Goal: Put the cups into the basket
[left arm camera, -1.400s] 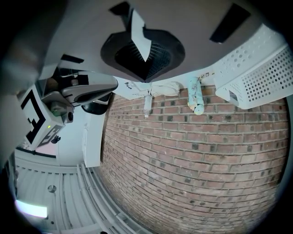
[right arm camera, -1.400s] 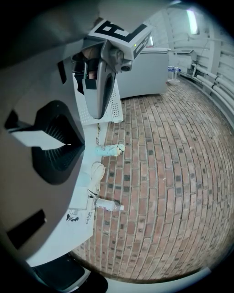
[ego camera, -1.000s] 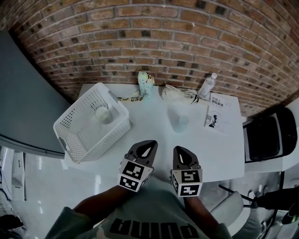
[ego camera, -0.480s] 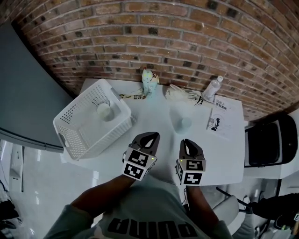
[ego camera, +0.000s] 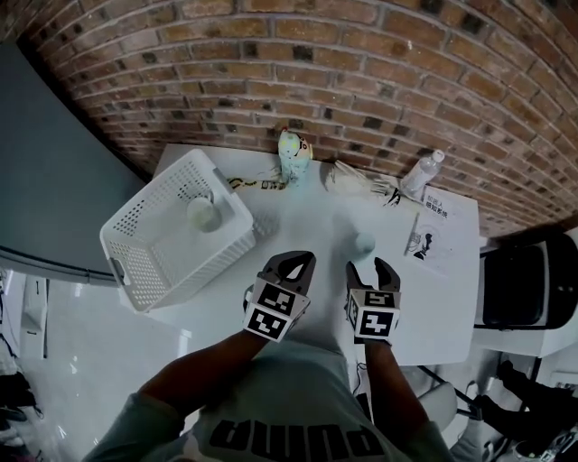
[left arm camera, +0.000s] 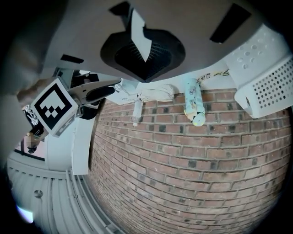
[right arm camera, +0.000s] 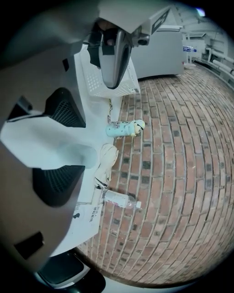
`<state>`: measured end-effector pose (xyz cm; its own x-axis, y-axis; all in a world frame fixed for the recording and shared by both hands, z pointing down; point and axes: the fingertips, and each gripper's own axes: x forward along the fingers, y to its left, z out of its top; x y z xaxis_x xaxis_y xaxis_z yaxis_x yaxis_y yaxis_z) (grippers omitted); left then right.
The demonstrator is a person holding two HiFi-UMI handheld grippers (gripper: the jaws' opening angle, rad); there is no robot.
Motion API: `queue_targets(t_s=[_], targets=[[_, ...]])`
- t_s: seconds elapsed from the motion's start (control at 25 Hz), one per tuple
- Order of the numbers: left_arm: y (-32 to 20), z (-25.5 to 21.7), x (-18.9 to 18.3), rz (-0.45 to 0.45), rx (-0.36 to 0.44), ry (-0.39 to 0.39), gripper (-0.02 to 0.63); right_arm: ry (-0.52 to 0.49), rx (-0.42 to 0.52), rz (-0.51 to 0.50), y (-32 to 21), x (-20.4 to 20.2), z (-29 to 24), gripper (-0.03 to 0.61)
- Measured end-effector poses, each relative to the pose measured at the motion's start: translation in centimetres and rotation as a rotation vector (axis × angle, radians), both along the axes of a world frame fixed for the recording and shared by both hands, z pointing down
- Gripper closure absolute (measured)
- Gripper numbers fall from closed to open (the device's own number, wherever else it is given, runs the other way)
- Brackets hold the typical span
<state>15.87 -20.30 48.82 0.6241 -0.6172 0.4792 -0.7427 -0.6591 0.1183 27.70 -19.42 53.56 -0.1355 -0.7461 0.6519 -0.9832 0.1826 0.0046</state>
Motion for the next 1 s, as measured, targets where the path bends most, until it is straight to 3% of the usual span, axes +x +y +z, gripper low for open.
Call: queue_targets(t_s=[0.44, 1.0], targets=[[-2.3, 2.6, 0.8, -0.02, -0.045, -0.038, 0.607, 0.022, -0.088, 0.008, -3.9, 1.9, 4.6, 0.257], [-3.3, 3.3, -0.1, -0.047, -0.065, -0.048, 0.607, 0.089, -0.116, -0.013, -5.5, 2.3, 5.9, 0.29]])
